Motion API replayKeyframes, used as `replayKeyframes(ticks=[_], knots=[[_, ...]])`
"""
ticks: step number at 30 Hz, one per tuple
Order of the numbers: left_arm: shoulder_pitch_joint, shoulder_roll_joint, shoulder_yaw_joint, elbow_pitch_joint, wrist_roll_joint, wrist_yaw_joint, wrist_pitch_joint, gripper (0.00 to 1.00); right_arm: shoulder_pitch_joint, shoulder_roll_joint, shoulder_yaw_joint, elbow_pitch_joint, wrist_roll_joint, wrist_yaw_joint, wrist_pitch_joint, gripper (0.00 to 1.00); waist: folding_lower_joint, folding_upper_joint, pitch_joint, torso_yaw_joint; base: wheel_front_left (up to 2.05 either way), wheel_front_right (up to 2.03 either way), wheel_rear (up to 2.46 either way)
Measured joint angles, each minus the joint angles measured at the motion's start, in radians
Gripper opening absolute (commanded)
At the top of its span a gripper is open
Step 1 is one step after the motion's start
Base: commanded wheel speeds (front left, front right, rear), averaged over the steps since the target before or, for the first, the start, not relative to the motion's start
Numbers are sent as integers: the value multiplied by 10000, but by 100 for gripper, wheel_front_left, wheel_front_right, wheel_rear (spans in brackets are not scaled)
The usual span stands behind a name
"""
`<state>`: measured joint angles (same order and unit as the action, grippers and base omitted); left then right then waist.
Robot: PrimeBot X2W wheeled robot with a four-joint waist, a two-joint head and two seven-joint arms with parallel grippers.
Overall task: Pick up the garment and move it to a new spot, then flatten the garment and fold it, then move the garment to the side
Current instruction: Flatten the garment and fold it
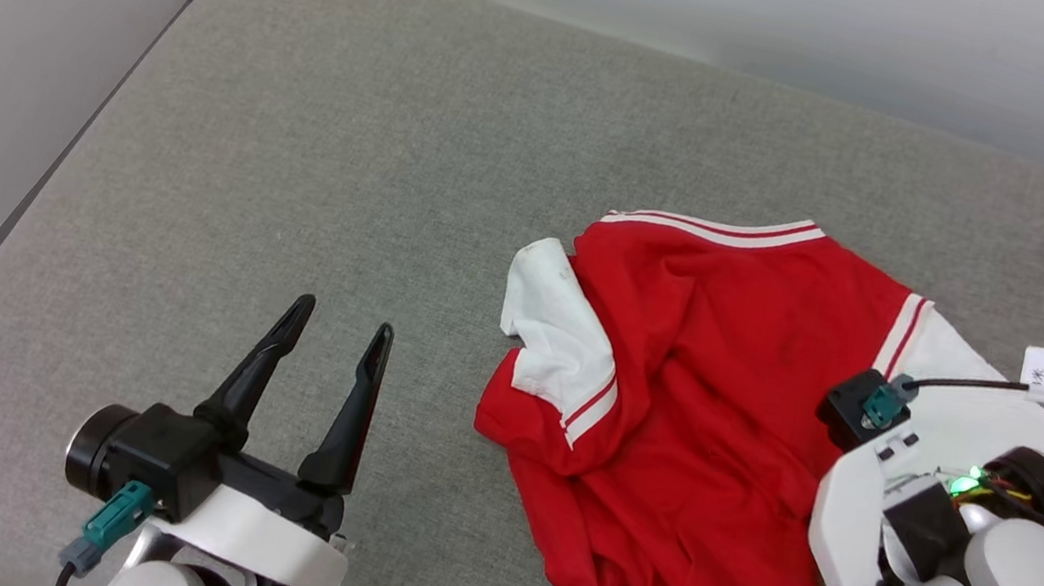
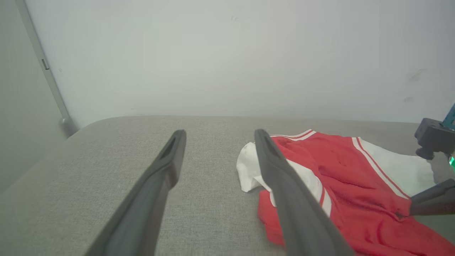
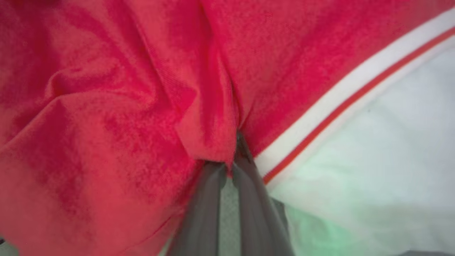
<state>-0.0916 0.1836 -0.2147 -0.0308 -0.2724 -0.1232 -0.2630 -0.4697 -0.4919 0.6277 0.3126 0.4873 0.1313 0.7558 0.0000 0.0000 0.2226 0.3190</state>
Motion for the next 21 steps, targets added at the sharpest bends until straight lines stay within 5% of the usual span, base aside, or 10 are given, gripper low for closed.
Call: replayKeyframes(ticks=[12, 21], knots=[[270, 15, 286, 157, 21, -48, 0, 100, 2286, -439, -2038, -851, 121, 6, -59, 0, 1, 0, -720, -916, 0, 0, 0], [483, 111, 430, 238, -134, -59, 0, 100, 4205, 359, -3377, -2113, -343, -2, -221, 0, 0, 0, -1039, -1582, 0, 0, 0]])
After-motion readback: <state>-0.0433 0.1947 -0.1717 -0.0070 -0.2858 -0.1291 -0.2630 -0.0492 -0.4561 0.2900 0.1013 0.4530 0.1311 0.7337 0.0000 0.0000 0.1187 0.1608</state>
